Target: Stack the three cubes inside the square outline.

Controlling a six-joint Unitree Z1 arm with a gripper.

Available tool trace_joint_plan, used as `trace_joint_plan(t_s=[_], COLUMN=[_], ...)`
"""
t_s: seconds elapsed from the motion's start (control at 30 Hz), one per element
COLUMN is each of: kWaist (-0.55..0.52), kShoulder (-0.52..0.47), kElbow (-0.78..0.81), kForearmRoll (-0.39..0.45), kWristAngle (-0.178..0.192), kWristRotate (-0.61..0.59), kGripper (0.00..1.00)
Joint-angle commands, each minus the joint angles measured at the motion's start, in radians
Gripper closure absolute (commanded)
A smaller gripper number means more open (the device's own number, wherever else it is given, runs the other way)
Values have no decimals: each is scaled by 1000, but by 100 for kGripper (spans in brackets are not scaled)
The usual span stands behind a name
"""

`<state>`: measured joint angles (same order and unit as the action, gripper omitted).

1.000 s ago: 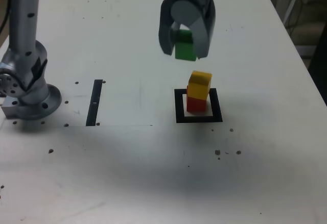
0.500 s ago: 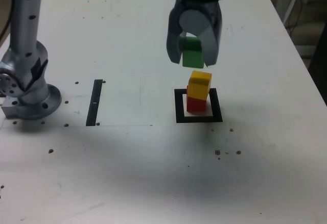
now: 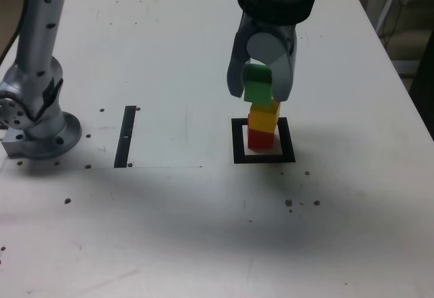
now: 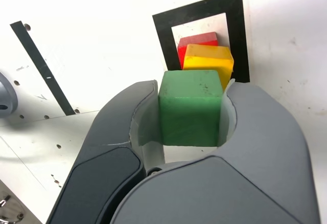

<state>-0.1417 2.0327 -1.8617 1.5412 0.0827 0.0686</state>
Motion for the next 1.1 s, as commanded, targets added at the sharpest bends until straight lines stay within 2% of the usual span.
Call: trace_joint_plan(t_s=[0.0, 0.1, 0.4, 0.5, 0.63, 0.87, 1.07], kWaist=[2, 3, 7, 11, 18, 21, 21], kShoulder=[12, 22, 25, 24, 25, 21, 15], kElbow=[3, 6, 12, 16, 23, 29, 31], kForearmRoll=[-4, -13, -34, -38, -38, -59, -58], kWristAngle=[-4, -8, -7, -4, -2, -9, -9], kWristRotate=[4, 7, 10, 10, 11, 22, 22], kGripper=[75, 68, 66, 61, 48, 13, 2])
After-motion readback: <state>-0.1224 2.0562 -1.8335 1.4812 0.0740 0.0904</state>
